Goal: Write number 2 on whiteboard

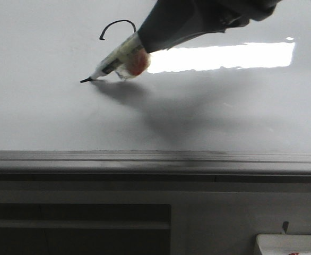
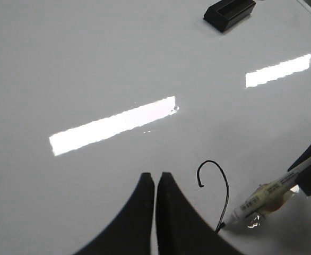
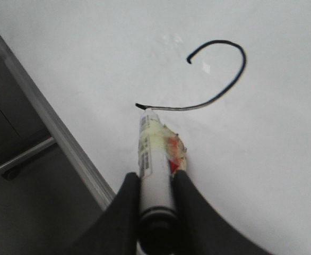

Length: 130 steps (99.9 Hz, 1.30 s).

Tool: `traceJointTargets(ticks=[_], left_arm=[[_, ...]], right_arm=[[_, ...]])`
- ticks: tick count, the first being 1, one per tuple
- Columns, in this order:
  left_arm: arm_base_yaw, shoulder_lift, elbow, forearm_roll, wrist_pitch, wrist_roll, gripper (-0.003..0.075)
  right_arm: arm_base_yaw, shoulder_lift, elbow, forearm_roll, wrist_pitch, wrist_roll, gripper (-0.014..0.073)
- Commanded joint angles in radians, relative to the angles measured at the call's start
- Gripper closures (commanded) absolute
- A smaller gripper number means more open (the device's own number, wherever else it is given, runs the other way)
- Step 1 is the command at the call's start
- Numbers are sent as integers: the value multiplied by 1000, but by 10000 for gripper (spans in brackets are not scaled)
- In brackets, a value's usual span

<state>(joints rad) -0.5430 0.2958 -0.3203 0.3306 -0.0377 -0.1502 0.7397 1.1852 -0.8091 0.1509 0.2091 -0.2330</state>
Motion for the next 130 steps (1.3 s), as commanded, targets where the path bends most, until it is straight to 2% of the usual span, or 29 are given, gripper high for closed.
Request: traceJointTargets(ticks=[1, 22, 39, 71, 80, 89, 104, 111, 115, 130], left_arm=[[0, 7, -29, -11, -66, -11, 741], [0, 7, -29, -11, -66, -11, 741], [0, 7, -29, -11, -66, -11, 741], [-2, 7, -27, -9, -65, -11, 740], [-21, 7, -12, 31, -67, -11, 731], [-59, 9, 14, 59, -72, -11, 642], [-172, 53, 42, 69, -71, -11, 350], [-228, 96, 44, 121, -67, -11, 254], [-257, 131, 44, 146, -67, -11, 237], [-313, 281, 42, 268, -88, -11, 253]], right_arm=[[-45, -65, 2, -20, 26, 0, 643], [-69, -207, 80, -20, 83, 19, 643], [-63, -235, 82, -19, 46, 19, 643], [102, -235, 5, -28, 32, -14, 643], [147, -217, -15, -38, 36, -18, 643], [176, -184, -46, -45, 59, -20, 643], [207, -115, -107, -54, 111, -27, 643], [216, -80, -140, -75, 162, -29, 643], [223, -60, -157, -77, 192, -29, 643], [250, -13, -210, -77, 234, -31, 643]])
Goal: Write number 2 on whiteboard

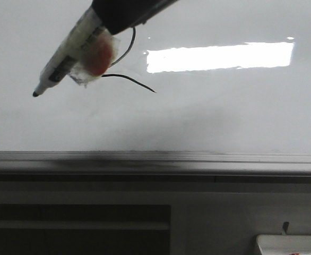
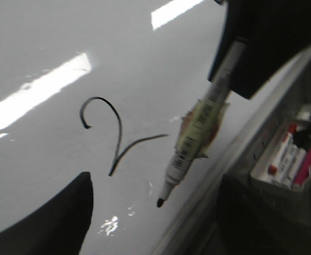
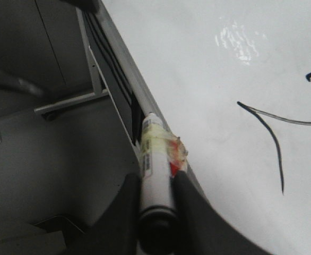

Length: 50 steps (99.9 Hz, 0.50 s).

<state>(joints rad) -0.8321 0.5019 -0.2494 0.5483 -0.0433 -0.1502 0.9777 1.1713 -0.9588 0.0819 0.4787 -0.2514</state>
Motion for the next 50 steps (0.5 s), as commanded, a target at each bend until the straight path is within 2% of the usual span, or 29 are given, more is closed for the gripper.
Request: traceJointTargets(ticks=[1, 25, 50], left_arm=[[-26, 90, -31, 53, -86, -11, 253], [-19, 280, -87, 55, -148, -11, 262], [-19, 360, -121, 55, -179, -11, 277]], right_arm=[[15, 1, -63, -8, -32, -13, 643], [38, 19, -104, -10, 32, -13, 643], [65, 19, -104, -10, 58, -13, 644]])
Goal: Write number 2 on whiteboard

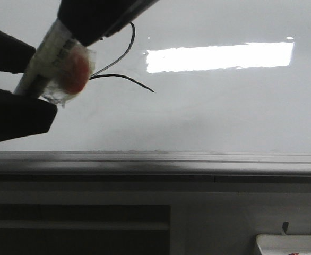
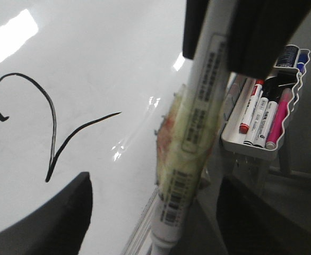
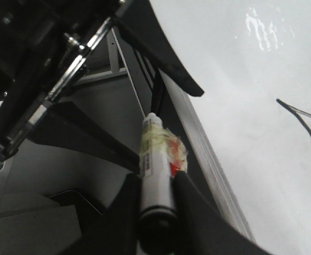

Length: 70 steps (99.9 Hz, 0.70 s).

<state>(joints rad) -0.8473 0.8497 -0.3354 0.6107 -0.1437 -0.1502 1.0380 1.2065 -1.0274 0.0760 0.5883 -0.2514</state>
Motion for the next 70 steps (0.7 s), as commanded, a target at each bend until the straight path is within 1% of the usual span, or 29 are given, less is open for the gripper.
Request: traceJointTargets(ticks=[1, 5, 10, 14, 15, 17, 18, 19, 21, 24, 45, 51, 55, 56, 58, 59, 60, 63, 65, 66, 67, 68, 70], left_arm=[[-4, 13, -35, -7, -78, -11, 288], [-6, 19, -35, -7, -79, -11, 327], [-6, 21, -35, -7, -81, -11, 413], [-6, 21, -35, -7, -83, -11, 508], [-6, 21, -35, -7, -83, -11, 543], [-6, 21, -35, -7, -83, -11, 578], [-6, 21, -35, -7, -83, -11, 613], [-6, 21, -35, -7, -83, -11, 631], [-6, 21, -35, -7, -85, -11, 701], [-6, 21, -35, -7, -85, -9, 744], [-6, 21, -35, -5, -85, -10, 741], [-6, 21, -35, -5, -85, -10, 741], [-6, 21, -35, -5, -85, -10, 741], [-6, 21, -35, -5, -85, -10, 741], [-6, 21, -35, -5, -85, -10, 741], [-6, 21, -35, -5, -85, -10, 741], [-6, 21, -35, -5, -85, -10, 741], [-6, 21, -35, -5, -85, -10, 741], [-6, 21, -35, -7, -85, -10, 741], [-6, 21, -35, -7, -85, -10, 741], [-6, 21, -35, -9, -85, -10, 741], [-6, 21, -35, -21, -80, -11, 741], [-6, 21, -35, -30, -80, -11, 741]], right_arm=[[5, -17, -35, -4, -51, -13, 644], [5, -17, -35, -4, -51, -13, 644], [5, -17, -35, -4, -51, -13, 644], [5, -17, -35, -4, -51, -13, 644], [5, -17, -35, -4, -51, -13, 644], [5, -17, -35, -4, -51, -13, 644], [5, -17, -35, -4, -51, -13, 644], [5, -17, -35, -2, -51, -13, 643], [5, -17, -35, -2, -51, -13, 644], [5, -17, -35, -2, -51, -13, 644], [5, -17, -35, 7, -51, -13, 643], [5, -17, -35, 7, -51, -13, 612], [5, -17, -35, 7, -53, -13, 539], [5, -17, -36, 7, -54, -13, 505], [5, -17, -38, 7, -54, -13, 467], [5, -17, -38, 7, -58, -13, 426], [5, -17, -38, 7, -58, -13, 404], [5, -17, -40, 5, -68, -13, 286], [5, -17, -42, 1, -75, -13, 238], [5, -17, -45, -1, -82, -13, 191], [5, -17, -45, -3, -85, -13, 169], [5, -17, -56, -28, -106, -13, 39], [5, -17, -59, -37, -113, -10, 6]])
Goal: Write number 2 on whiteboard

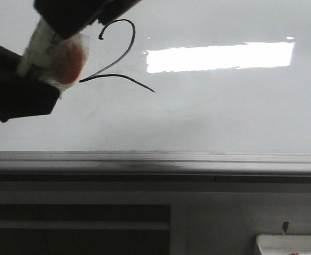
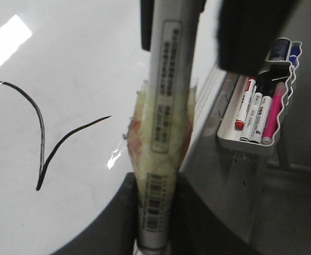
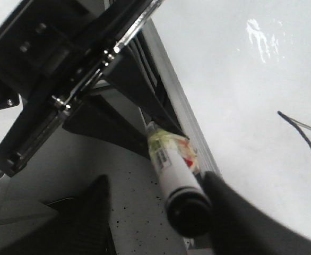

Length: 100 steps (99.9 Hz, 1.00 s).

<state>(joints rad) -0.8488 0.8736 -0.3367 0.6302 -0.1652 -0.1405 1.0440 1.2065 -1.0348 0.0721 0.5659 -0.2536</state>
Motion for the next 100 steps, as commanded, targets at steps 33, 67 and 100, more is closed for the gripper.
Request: traceJointTargets(ticks=[33, 67, 100], left_arm=[[58, 29, -34, -734, -54, -21, 741], [186, 174, -34, -989, -136, -21, 741], [186, 210, -34, -996, -186, -19, 741]], right_arm=[[-38, -105, -133, -145, -102, 5, 106], [-59, -141, -133, -131, -28, 40, 123], [-59, -141, -133, -132, -13, 40, 123]])
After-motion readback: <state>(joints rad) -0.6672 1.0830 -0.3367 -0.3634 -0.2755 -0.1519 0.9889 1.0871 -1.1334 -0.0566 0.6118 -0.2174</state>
